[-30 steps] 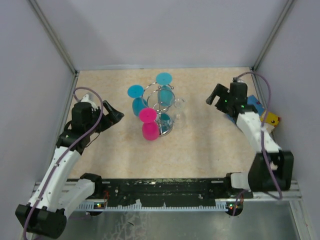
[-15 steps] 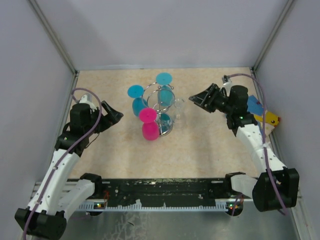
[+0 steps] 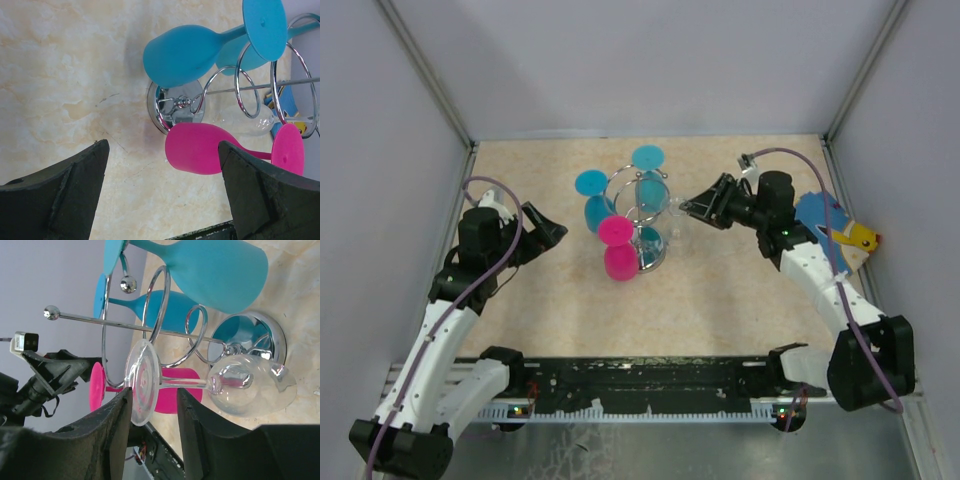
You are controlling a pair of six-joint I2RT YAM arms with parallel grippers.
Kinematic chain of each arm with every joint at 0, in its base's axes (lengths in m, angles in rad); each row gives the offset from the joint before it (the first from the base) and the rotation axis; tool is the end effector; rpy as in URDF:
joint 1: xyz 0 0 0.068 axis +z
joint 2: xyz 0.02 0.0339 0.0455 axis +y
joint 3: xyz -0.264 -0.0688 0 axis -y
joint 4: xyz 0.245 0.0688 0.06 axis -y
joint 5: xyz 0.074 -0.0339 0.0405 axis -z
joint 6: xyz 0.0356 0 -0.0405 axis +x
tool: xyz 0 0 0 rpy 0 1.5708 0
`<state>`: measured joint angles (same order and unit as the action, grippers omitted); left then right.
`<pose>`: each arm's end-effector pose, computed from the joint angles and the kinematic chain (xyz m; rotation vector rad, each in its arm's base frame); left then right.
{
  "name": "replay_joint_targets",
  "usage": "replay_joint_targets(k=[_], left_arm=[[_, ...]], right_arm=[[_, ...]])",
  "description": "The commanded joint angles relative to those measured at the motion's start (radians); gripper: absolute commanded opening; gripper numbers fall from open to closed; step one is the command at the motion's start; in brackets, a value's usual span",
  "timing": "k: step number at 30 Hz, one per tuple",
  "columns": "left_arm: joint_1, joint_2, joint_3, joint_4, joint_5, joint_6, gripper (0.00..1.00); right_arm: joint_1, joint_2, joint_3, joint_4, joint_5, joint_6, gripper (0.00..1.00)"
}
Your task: Take the wine glass off the wine glass rack
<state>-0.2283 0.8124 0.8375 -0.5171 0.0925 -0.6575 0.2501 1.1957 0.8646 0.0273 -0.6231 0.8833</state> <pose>0.1729 -0.0436 0.3196 -0.3945 2.0863 -0.6333 0.2591 0.0876 0.3055 0.1726 2.0419 1.3281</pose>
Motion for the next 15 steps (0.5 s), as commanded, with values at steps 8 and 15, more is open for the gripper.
replay_joint_targets(k=[8,15], left_arm=[[0.003,-0.015,-0.005,0.011,0.016,-0.004,0.95],[0.003,-0.012,-0.013,0.014,0.018,-0.004,0.95]], right_arm=[[0.018,0.065,0.027,0.155,-0.032,0.039,0.27],[0.018,0.054,0.021,0.193,-0.056,0.056,0.01]])
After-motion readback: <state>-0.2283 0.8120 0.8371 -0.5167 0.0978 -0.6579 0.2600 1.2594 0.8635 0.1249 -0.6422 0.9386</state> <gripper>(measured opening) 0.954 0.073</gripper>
